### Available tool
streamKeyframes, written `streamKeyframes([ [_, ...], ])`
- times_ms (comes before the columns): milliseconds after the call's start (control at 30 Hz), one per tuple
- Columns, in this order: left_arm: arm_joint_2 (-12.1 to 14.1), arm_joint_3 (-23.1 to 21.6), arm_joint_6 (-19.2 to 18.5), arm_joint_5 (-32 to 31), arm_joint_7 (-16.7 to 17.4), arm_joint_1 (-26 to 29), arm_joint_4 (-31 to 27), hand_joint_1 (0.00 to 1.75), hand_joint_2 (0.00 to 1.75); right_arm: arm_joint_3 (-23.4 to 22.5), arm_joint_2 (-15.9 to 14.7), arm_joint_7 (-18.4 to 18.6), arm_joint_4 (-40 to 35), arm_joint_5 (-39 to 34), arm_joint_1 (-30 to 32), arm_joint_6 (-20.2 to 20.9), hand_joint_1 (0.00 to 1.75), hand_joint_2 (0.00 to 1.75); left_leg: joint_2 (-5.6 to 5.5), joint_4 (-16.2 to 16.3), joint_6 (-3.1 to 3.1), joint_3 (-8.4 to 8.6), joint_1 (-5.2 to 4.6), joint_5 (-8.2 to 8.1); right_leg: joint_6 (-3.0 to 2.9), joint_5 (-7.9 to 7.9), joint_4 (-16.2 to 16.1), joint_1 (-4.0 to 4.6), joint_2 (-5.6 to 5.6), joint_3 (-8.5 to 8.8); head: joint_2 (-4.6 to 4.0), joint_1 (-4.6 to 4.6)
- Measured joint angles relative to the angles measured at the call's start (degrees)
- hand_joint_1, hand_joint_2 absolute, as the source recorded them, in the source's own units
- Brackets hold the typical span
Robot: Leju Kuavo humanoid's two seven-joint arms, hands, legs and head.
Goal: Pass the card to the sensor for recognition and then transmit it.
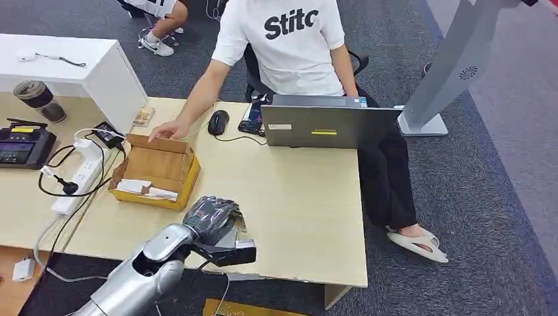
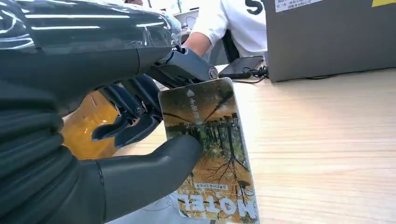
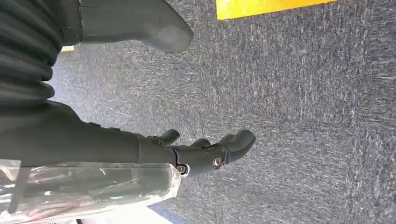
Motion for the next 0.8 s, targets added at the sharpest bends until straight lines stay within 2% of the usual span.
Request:
streamKeyframes([
  [367, 5.6, -0.26, -0.9, -0.31, 0.96, 2.79, 0.0, 1.75, 1.75, 0.0, 0.07, 0.5, 0.02, 0.15, 0.1, -0.07, 0.0, 1.75, 0.01, -0.02, -0.01, 0.05, 0.03, 0.0, -0.01, -0.01, 0.03, 0.02, 0.02, 0.01, 0.0, -0.02],
  [633, 7.45, -0.24, 0.22, -2.45, 2.97, 2.93, 0.0, 1.75, 1.75, 0.0, 0.07, 0.85, 0.04, 0.72, 0.23, -0.04, 0.0, 1.75, -0.01, -0.02, 0.01, 0.06, 0.01, 0.03, -0.01, 0.0, 0.03, 0.01, -0.01, 0.04, 0.0, 0.0],
  [800, 7.54, 0.99, 1.68, -4.48, 4.85, 2.59, 0.11, 1.75, 1.75, 0.0, 0.07, 1.01, 0.04, 1.03, 0.29, -0.07, 0.0, 1.75, -0.02, -0.02, 0.01, 0.06, 0.01, 0.08, -0.01, 0.01, 0.02, 0.01, -0.01, 0.02, 0.0, -0.02],
])
